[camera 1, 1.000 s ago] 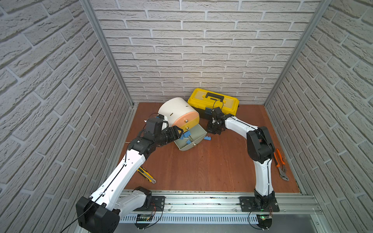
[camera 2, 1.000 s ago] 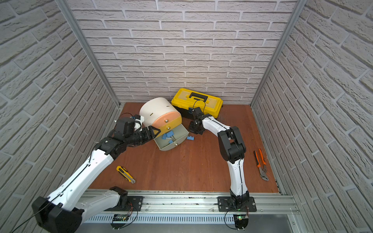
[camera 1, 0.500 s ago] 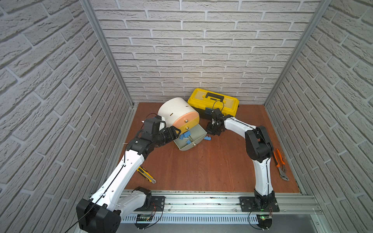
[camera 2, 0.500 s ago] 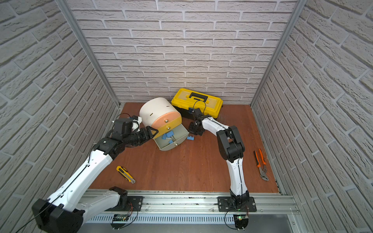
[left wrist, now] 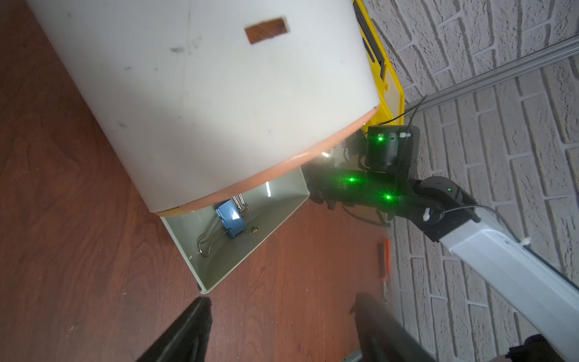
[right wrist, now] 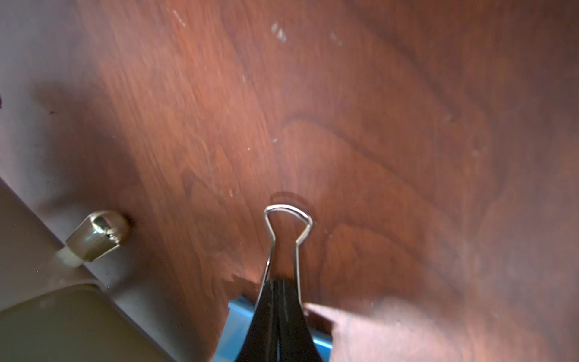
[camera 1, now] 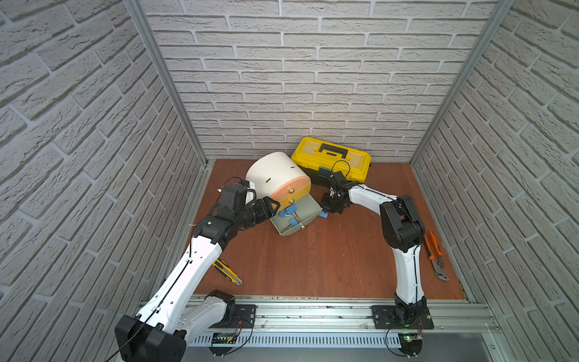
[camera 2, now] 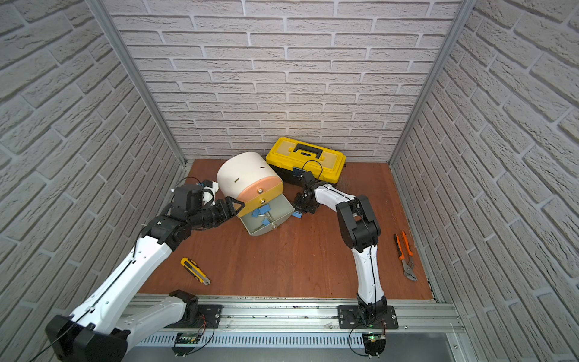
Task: Put the binder clips in the drawer according to color
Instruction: Adjust the binder clip at the center of the board.
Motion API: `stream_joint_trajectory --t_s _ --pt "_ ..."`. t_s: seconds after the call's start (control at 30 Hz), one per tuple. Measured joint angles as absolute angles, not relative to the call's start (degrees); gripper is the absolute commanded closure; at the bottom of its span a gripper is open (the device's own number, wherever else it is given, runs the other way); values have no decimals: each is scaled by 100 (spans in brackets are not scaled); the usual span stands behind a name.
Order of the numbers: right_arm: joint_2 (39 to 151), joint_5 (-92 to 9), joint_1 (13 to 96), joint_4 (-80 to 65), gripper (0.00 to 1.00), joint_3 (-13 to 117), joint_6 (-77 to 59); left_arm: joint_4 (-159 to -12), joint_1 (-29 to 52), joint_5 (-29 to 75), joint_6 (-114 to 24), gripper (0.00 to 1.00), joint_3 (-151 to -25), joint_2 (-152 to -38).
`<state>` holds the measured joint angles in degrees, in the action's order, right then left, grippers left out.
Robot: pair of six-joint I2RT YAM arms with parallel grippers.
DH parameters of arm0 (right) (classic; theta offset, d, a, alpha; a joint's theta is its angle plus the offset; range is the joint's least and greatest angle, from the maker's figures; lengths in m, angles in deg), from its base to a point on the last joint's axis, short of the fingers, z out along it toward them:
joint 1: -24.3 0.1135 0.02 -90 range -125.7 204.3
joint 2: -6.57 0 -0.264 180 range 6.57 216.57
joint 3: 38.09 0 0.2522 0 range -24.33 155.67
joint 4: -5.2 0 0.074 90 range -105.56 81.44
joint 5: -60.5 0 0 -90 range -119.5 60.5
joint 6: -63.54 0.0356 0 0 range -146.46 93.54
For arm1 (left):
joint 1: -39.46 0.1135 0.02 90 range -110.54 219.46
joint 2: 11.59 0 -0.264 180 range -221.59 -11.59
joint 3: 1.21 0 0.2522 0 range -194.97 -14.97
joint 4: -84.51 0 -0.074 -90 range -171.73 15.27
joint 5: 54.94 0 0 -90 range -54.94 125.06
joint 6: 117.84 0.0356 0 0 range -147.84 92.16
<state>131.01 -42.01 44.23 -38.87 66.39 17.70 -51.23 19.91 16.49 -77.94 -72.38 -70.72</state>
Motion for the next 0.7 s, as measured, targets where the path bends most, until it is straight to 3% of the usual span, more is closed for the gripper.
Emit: stream_joint_trajectory --t_s 0.7 --pt "13010 -4289 4414 -3649 89 6687 1834 -5108 1991 1649 -7799 24 -7229 -7031"
